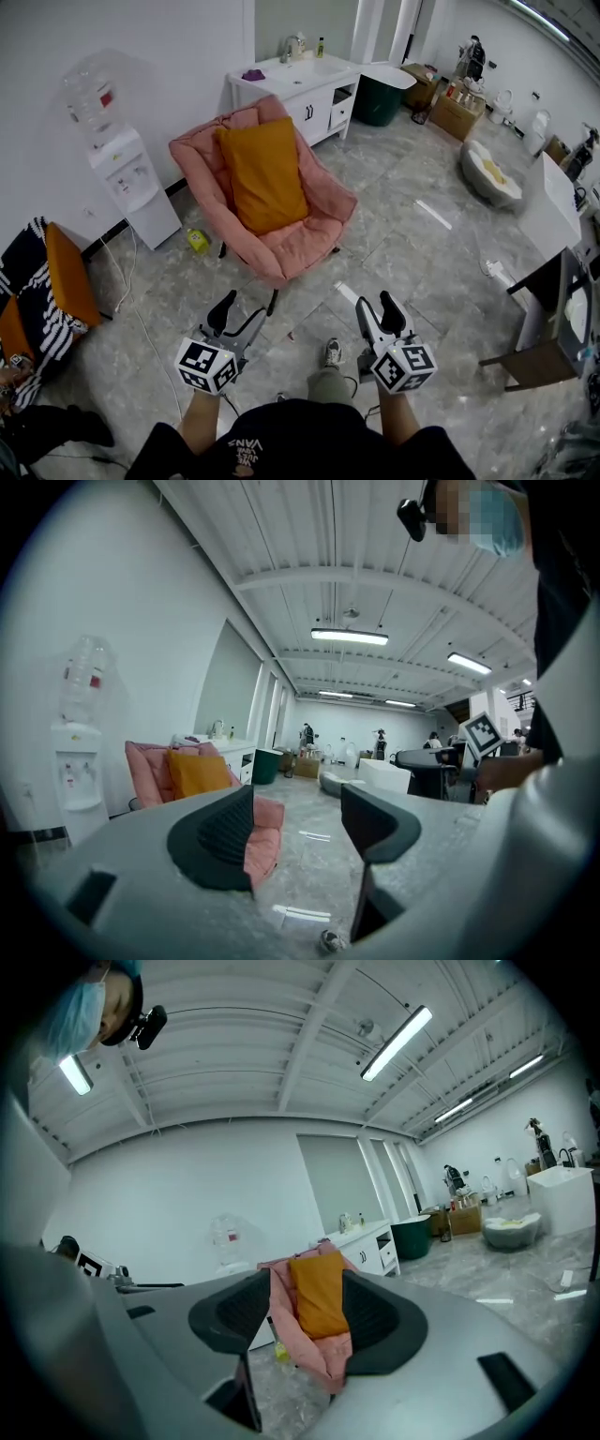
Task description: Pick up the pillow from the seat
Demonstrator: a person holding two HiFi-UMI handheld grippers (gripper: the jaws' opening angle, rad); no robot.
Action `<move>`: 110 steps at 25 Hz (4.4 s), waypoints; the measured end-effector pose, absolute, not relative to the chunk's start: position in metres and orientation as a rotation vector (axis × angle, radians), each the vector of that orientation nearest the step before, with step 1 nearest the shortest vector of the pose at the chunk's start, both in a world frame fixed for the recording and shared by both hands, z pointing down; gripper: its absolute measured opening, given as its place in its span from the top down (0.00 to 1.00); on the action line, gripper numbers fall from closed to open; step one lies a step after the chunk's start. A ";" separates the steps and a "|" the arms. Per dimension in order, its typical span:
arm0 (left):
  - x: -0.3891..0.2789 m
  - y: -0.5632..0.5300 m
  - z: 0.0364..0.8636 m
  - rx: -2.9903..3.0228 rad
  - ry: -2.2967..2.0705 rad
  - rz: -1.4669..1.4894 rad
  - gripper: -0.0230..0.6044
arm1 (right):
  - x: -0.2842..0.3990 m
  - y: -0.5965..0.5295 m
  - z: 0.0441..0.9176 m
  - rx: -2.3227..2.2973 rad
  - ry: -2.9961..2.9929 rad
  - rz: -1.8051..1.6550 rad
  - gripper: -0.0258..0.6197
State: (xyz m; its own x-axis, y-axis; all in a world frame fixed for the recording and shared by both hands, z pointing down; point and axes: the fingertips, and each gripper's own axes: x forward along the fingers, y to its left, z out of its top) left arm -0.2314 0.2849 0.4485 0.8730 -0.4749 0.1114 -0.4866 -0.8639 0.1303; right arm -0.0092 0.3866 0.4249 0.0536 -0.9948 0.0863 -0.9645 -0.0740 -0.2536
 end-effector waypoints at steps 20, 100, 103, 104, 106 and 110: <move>-0.047 0.144 0.433 2.819 -0.976 0.114 0.50 | 0.177 0.222 0.424 -2.020 2.241 -0.414 0.61; -0.066 -0.363 0.579 2.275 -1.545 0.335 0.50 | 0.203 -0.416 0.552 -1.598 2.761 -0.782 0.61; -0.067 -0.381 0.592 2.243 -1.563 0.311 0.50 | 0.207 -0.435 0.563 -1.590 2.773 -0.814 0.61; -0.068 -0.387 0.596 2.238 -1.569 0.312 0.50 | 0.209 -0.441 0.568 -1.587 2.774 -0.829 0.61; -0.072 -0.399 0.606 2.215 -1.580 0.301 0.50 | 0.213 -0.452 0.578 -1.587 2.774 -0.860 0.61; -0.085 -0.420 0.621 2.138 -1.596 0.227 0.50 | 0.219 -0.472 0.595 -1.604 2.767 -0.904 0.61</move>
State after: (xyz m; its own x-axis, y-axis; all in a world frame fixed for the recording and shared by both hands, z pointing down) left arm -0.0848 -0.4202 0.6206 0.3137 -0.8635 0.3949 -0.9393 -0.2215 0.2619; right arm 0.2189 -0.4724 0.5946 -0.5215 -0.7479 0.4107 -0.8461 0.3912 -0.3620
